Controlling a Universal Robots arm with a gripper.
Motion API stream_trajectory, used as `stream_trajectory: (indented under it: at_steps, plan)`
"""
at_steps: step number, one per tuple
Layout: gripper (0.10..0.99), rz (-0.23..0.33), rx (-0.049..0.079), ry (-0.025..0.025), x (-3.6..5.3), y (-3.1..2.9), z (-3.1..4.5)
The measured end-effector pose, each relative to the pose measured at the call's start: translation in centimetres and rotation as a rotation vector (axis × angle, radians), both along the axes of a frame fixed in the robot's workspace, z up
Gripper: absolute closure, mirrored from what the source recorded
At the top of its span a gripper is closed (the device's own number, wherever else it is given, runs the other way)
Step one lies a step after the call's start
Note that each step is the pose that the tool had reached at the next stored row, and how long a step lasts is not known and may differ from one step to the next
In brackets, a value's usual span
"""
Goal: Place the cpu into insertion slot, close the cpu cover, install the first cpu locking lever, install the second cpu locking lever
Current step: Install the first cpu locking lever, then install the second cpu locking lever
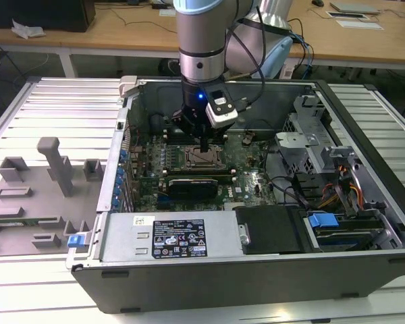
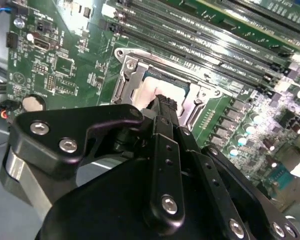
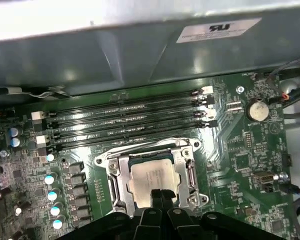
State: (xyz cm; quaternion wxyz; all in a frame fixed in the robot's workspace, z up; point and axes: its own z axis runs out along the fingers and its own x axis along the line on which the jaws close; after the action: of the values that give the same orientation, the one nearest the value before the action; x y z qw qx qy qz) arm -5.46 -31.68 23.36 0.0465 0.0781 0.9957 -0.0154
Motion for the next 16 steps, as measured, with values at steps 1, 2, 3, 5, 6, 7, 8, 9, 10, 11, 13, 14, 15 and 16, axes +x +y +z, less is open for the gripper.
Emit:
stream_trajectory:
  at_steps: [1,2,3,5,6,7,8,9,10,11,13,14,15,16]
  plan:
    - [0.980,0.000,-0.001,0.0001,0.00,0.00,0.41]
    - [0.980,0.000,-0.002,-0.0001,0.00,0.00,0.72]
    - [0.980,0.000,-0.003,-0.0001,0.00,0.00,1.14]
    - [0.980,0.000,-0.005,0.0001,0.00,0.00,1.62]
    - [0.980,0.000,-0.005,0.0000,-0.01,0.00,1.68]
    - [0.980,0.000,-0.006,-0.0002,0.00,0.01,1.68]
    - [0.980,0.000,-0.006,0.0000,-0.01,0.00,1.69]
    - [0.980,0.000,-0.006,0.0000,-0.01,0.00,1.69]
    - [0.980,0.000,-0.006,0.0000,0.00,0.00,1.69]
    - [0.980,0.000,-0.006,0.0000,-0.01,0.00,1.69]
    - [0.980,0.000,-0.006,-0.0001,-0.01,0.00,1.69]
    - [0.980,0.000,-0.006,0.0000,-0.01,0.00,1.69]
    - [0.980,0.000,-0.006,0.0000,-0.01,0.00,1.69]
    - [0.980,0.000,-0.006,0.0000,-0.01,0.00,1.69]
